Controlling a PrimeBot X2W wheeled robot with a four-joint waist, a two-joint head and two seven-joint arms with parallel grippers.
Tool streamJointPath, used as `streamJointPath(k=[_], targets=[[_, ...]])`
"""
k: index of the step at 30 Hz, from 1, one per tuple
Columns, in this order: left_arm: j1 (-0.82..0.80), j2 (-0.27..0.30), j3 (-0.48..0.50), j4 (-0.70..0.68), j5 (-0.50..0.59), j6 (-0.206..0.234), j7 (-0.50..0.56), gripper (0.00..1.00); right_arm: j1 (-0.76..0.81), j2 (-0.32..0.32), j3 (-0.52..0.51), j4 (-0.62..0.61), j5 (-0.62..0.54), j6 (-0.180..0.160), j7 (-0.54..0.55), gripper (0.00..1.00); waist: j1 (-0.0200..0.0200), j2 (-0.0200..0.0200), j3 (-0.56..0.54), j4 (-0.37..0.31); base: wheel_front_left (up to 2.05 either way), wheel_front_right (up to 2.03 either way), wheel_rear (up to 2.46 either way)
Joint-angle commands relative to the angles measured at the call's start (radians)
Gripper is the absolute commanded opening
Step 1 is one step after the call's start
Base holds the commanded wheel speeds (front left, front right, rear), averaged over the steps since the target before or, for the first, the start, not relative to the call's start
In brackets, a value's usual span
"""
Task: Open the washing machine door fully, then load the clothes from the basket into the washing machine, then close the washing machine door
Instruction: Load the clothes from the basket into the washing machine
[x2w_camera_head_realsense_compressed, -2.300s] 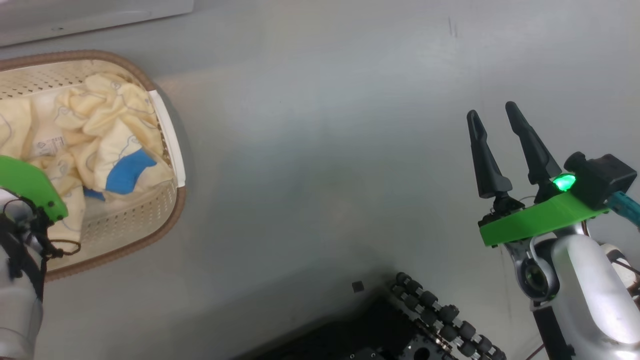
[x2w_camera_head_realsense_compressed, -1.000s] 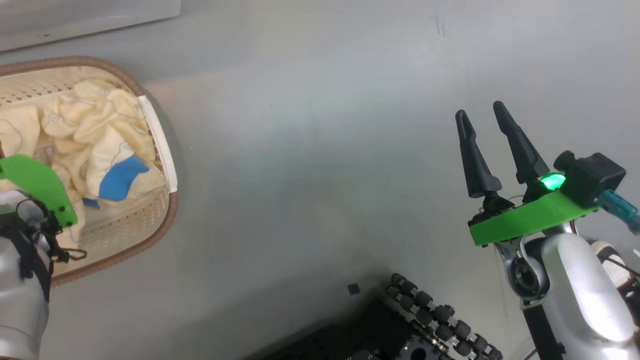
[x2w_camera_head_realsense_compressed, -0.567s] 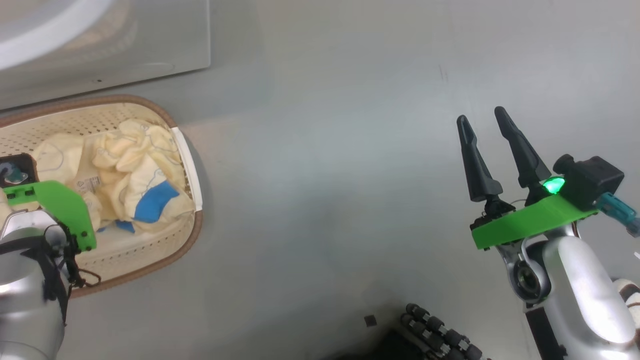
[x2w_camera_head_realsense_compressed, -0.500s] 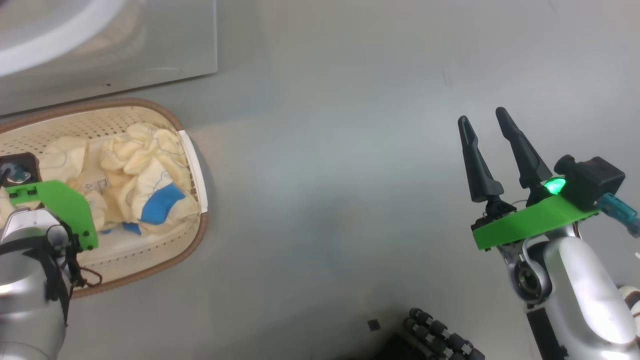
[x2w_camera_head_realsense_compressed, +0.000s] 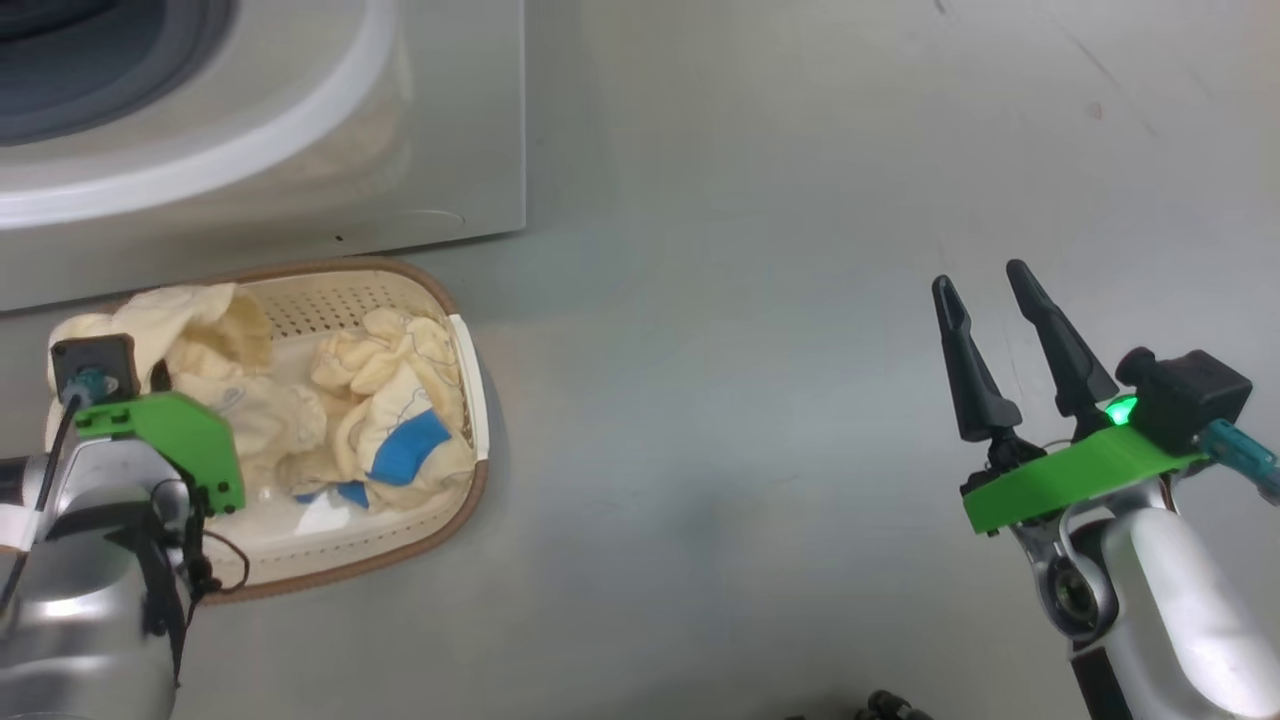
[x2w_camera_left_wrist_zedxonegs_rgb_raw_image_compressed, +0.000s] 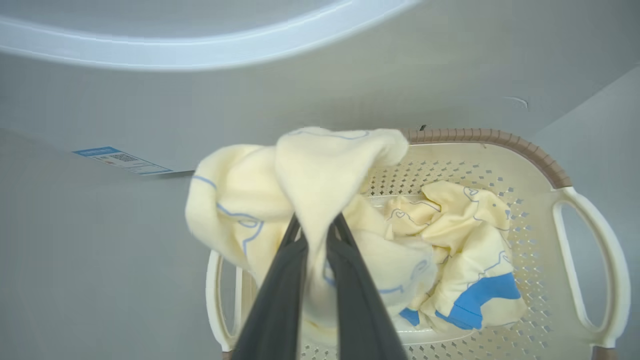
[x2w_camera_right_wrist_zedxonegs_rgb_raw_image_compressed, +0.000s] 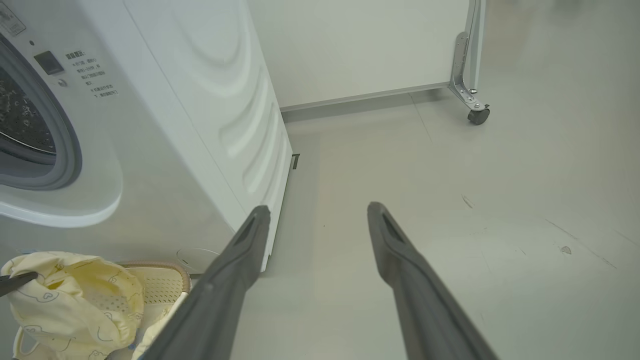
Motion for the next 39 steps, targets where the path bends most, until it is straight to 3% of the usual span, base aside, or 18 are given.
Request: streamJointPath(k=[1, 13, 24, 39], targets=[[0.014, 0.033, 0.017, -0.028, 0.003, -0.005, -0.031, 0.00, 0.020, -0.023, 0.010, -0.021, -0.009, -0.003, -0.010, 1.00, 0.0001, -0.0001, -0.037, 0.030, 0.00, 0.00, 0.00], [0.114, 0.017, 0.017, -0.219, 0.001, -0.009, -0.106, 0.00, 0.059, -0.041, -0.002, -0.018, -0.018, -0.003, -0.010, 1.00, 0.0001, -0.0001, -0.145, 0.091, 0.00, 0.00, 0.00], [0.326, 0.021, 0.078, -0.595, 0.021, 0.004, -0.107, 0.00, 0.101, -0.043, -0.008, -0.010, -0.023, -0.003, -0.010, 1.00, 0.0001, -0.0001, -0.242, 0.132, 0.00, 0.00, 0.00], [0.556, -0.030, 0.205, -0.918, 0.053, -0.013, -0.107, 0.00, 0.147, -0.033, -0.012, -0.002, -0.025, -0.003, -0.010, 1.00, 0.0001, -0.0001, -0.335, 0.145, 0.00, 0.00, 0.00]])
